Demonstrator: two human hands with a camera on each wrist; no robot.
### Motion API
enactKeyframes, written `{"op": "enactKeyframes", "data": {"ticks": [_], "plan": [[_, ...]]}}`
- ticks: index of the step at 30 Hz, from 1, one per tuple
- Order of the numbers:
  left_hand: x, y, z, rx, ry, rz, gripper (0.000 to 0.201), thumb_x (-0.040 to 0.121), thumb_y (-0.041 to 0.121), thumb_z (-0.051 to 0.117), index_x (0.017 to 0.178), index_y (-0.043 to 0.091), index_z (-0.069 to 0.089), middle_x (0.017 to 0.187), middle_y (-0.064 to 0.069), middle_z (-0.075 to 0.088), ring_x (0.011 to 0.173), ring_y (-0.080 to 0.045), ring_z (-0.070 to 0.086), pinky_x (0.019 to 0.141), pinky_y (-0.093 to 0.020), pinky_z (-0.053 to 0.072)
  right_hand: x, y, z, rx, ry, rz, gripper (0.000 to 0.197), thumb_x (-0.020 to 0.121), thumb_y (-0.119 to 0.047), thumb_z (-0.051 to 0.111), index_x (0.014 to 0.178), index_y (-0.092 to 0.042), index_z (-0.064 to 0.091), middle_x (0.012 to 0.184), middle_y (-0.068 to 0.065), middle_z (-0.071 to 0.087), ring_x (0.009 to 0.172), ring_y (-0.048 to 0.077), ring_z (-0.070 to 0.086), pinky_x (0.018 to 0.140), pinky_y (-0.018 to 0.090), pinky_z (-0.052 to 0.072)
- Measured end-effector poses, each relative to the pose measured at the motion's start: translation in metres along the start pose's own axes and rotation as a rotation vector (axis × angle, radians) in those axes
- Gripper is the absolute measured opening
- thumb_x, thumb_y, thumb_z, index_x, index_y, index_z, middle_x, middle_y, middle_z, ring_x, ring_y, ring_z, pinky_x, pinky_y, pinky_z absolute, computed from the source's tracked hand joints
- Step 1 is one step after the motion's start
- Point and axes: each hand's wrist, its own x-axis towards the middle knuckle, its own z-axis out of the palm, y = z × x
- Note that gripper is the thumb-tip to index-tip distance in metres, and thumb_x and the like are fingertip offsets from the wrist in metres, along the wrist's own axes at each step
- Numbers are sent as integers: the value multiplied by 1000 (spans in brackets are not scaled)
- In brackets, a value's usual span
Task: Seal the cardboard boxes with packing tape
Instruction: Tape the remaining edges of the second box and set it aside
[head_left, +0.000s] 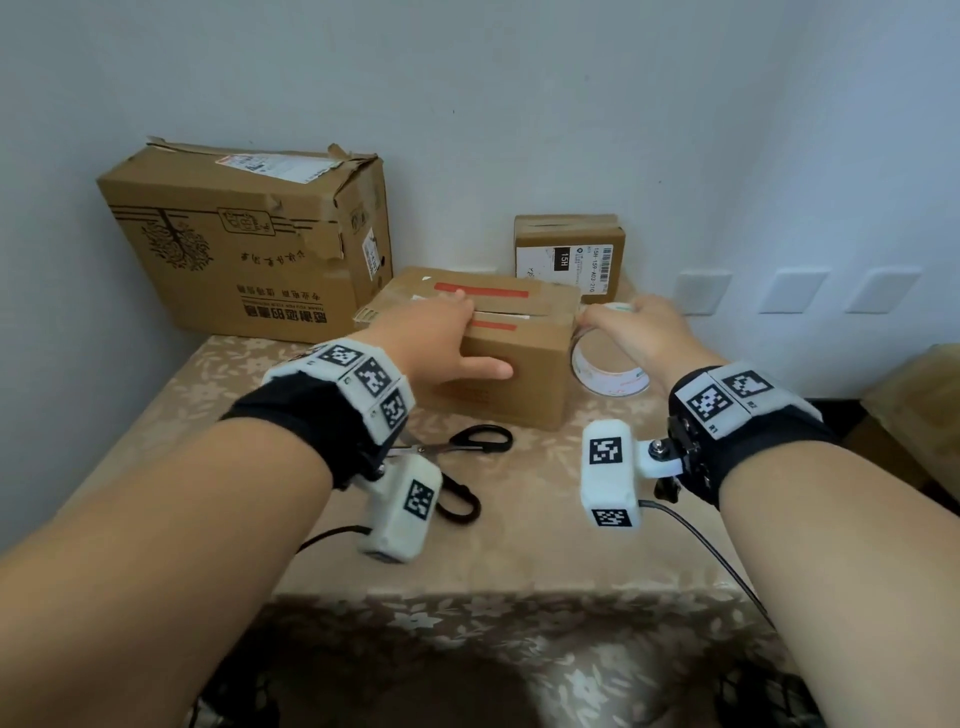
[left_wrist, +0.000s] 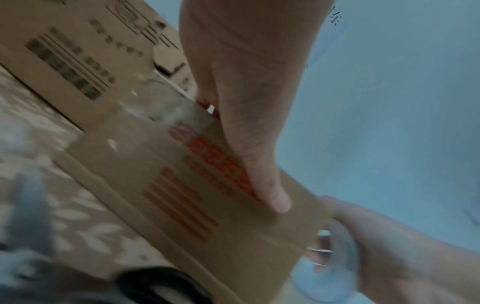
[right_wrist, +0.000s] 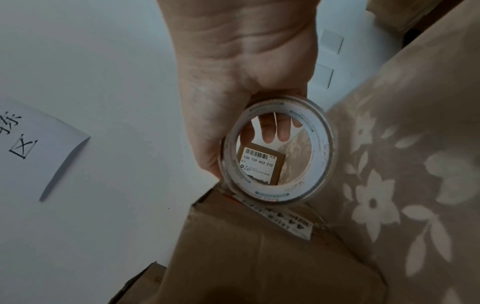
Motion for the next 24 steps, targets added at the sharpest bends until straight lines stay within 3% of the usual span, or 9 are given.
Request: {"op": "enactKeyframes", "data": {"ticks": [3, 6, 9, 11, 15, 18, 21, 24], "plan": [[15, 24, -8, 141, -73, -2, 112, 70, 83, 46, 151, 13, 12, 156, -11, 19, 138, -33, 29, 110, -49, 32, 0, 5, 0, 2, 13, 7, 23, 73, -40, 73, 85, -29, 56, 85, -15, 62, 87, 9, 60, 82, 32, 46], [36, 34, -30, 206, -164, 101, 113, 72, 76, 55, 153, 20, -1, 160, -3, 3, 144, -31, 13, 115, -52, 20, -2, 13, -3, -1, 0, 2, 19, 77, -45, 69, 82, -29, 60, 86, -12, 65, 88, 10, 60, 83, 33, 46], [54, 44, -41, 225, -209, 236, 117, 68, 73, 62, 152, 28, -6, 159, -5, 2, 146, -28, 6, 117, -49, 11, 0, 20, -6, 30, -6, 46, 32, 72, -56, 68, 87, -28, 63, 91, -6, 67, 88, 13, 60, 83, 34, 47], [60, 53, -39, 240, -199, 249, 119, 65, 76, 63, 151, 33, -8, 159, -6, 1, 145, -29, 4, 117, -50, 10, 2, 19, -8, 43, -44, 57, 27, 77, -52, 69, 86, -27, 60, 90, -6, 64, 86, 12, 58, 77, 31, 44], [64, 54, -35, 219, -207, 196, 117, 64, 81, 59, 148, 43, -13, 159, -3, -16, 145, -33, -2, 115, -56, 10, 7, 13, -7, 57, -57, 39, 22, 81, -40, 70, 93, -24, 61, 92, -8, 62, 84, 6, 57, 67, 25, 40], [61, 50, -29, 207, -163, 211, 114, 65, 84, 52, 149, 39, -11, 160, -3, -9, 146, -29, -2, 116, -53, 5, 10, 14, -6, 54, -34, 40, 22, 77, -44, 70, 88, -25, 64, 91, -10, 65, 86, 7, 60, 71, 27, 45], [53, 47, -19, 121, -106, 221, 111, 68, 84, 47, 151, 33, -7, 160, -7, -5, 147, -27, -4, 118, -50, 2, 14, 10, -9, 74, 73, 63, 42, 69, -51, 66, 85, -13, 70, 89, 7, 72, 86, 25, 67, 84, 41, 52], [43, 53, -9, 18, 5, 231, 104, 75, 78, 47, 153, 24, 4, 159, -9, 7, 146, -28, 5, 117, -47, 11, 17, 5, -16, 75, 80, 46, 42, 76, -39, 69, 89, 1, 69, 81, 11, 67, 78, 25, 63, 69, 32, 44]]}}
